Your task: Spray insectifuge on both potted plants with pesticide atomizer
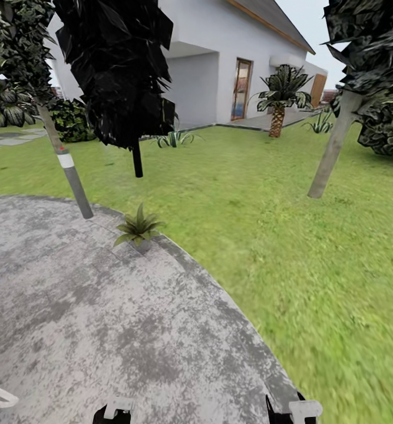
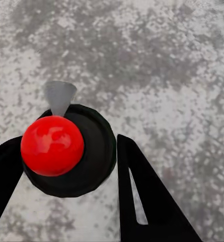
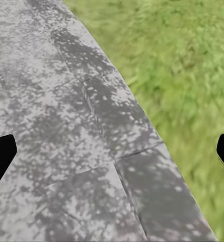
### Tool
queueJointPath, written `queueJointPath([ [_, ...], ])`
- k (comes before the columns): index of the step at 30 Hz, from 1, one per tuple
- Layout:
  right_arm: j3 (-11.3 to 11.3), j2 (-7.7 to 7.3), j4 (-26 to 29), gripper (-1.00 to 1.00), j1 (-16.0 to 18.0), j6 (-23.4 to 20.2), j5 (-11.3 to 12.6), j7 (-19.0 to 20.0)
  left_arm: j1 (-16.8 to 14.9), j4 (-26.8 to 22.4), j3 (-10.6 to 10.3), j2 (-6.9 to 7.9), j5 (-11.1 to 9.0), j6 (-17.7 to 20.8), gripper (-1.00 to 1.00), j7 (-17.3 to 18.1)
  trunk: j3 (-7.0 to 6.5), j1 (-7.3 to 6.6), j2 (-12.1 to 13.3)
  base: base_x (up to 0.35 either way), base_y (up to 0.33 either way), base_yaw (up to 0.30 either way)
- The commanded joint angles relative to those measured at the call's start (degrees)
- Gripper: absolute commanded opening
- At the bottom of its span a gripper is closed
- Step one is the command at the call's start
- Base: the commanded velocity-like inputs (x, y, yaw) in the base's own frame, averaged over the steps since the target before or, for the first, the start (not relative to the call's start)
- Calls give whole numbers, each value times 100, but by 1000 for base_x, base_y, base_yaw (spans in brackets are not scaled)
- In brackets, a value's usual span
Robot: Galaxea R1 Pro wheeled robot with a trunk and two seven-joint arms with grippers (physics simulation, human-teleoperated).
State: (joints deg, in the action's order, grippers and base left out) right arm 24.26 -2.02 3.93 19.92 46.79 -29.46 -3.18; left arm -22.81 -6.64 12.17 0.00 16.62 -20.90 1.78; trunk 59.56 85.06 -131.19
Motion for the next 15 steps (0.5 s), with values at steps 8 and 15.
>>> queueJointPath([
  [8,26,0,-8,100,4,15,-60,-33,-4,7,48,0,51,-20,-100,16,5,2,-2,305,-130,197],
  [15,26,0,-10,100,4,15,-60,-33,-4,7,49,0,52,-20,-100,16,5,2,-2,294,-138,273],
])
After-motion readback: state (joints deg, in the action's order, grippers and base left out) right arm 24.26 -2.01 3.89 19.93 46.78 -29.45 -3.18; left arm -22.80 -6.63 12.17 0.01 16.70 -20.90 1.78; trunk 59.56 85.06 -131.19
